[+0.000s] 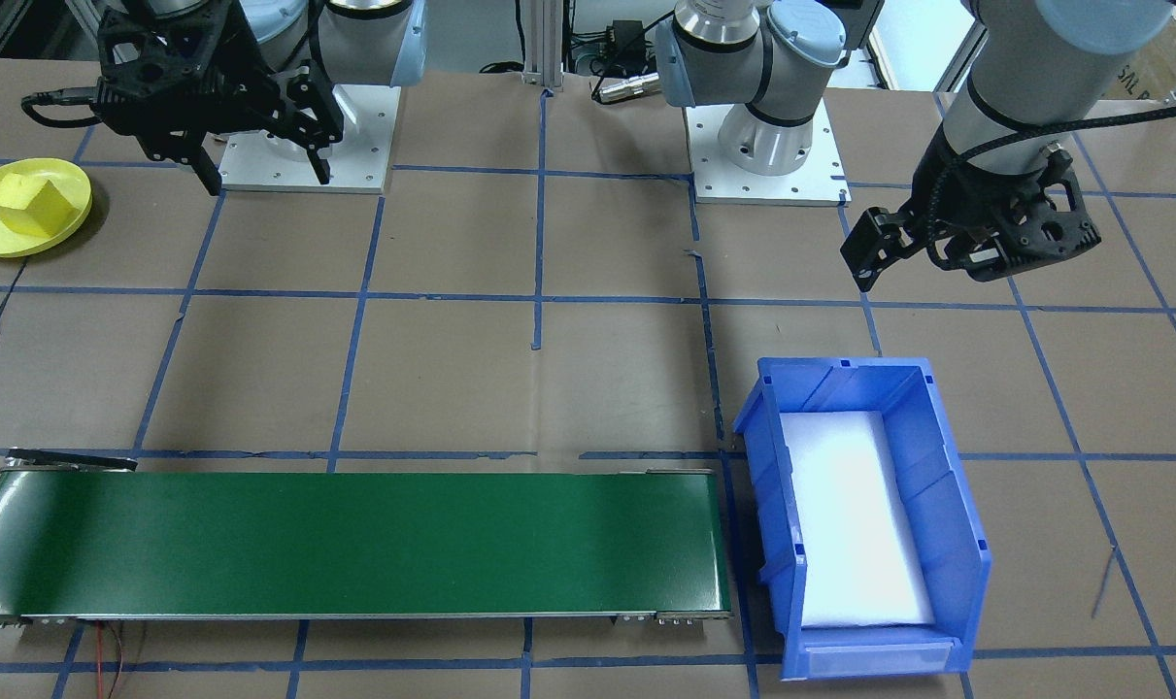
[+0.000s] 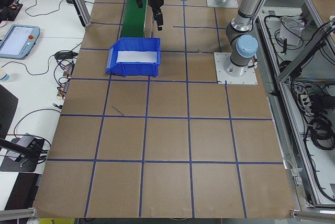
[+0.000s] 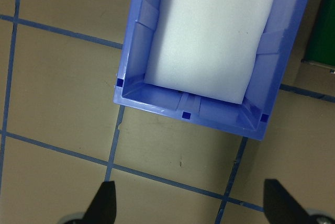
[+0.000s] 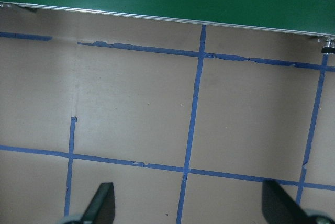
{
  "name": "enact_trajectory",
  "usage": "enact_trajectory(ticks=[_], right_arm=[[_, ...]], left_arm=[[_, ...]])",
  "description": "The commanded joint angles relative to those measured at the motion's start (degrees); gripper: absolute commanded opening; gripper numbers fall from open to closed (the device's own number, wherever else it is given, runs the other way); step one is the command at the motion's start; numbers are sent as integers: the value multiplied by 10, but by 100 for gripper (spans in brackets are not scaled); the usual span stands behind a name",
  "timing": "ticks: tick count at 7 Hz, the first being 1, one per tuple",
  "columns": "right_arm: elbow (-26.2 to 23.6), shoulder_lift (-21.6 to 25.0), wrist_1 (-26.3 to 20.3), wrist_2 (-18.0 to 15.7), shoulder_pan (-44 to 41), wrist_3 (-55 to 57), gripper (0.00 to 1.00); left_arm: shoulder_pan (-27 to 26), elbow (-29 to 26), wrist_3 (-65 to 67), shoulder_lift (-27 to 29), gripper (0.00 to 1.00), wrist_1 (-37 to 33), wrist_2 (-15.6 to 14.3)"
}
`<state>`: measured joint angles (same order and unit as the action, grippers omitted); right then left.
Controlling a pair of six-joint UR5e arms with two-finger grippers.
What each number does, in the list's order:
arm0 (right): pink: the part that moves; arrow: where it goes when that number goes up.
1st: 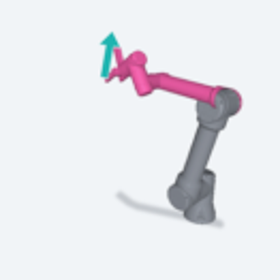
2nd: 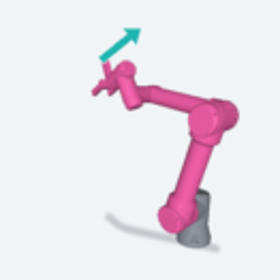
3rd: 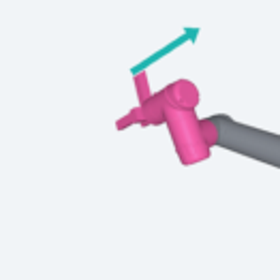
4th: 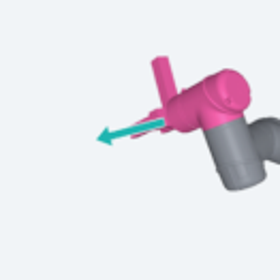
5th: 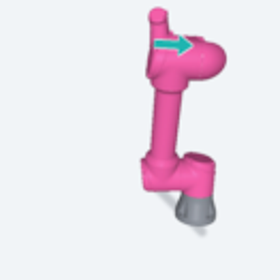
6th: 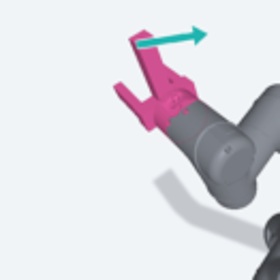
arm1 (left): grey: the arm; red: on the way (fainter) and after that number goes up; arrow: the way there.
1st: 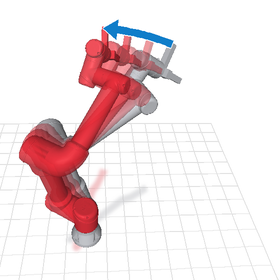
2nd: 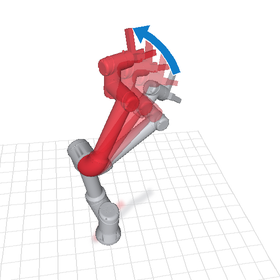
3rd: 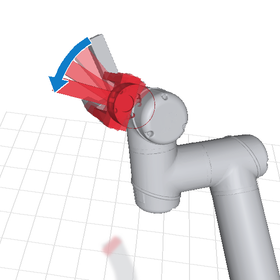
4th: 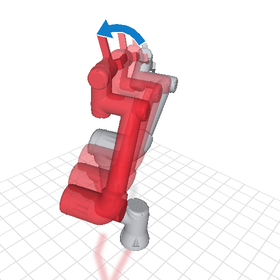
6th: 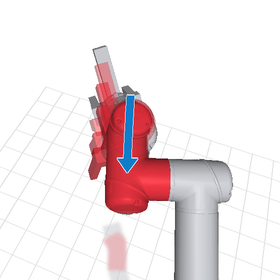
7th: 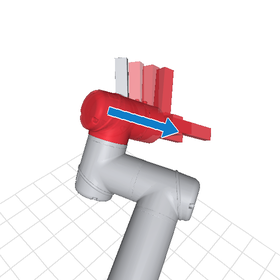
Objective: Move block left to right into plate
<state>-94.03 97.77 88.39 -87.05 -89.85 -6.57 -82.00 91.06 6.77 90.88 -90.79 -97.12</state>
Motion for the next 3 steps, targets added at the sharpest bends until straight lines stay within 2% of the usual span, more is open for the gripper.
enact_trajectory(ticks=[1, 3], right_arm=[[1, -5, 1, -9, -4, 49, 100], [-2, -5, 5, -8, -4, 61, 100]], left_arm=[[-1, 0, 1, 0, 100, 0, 0], [-1, 1, 3, 3, 100, 0, 3]])
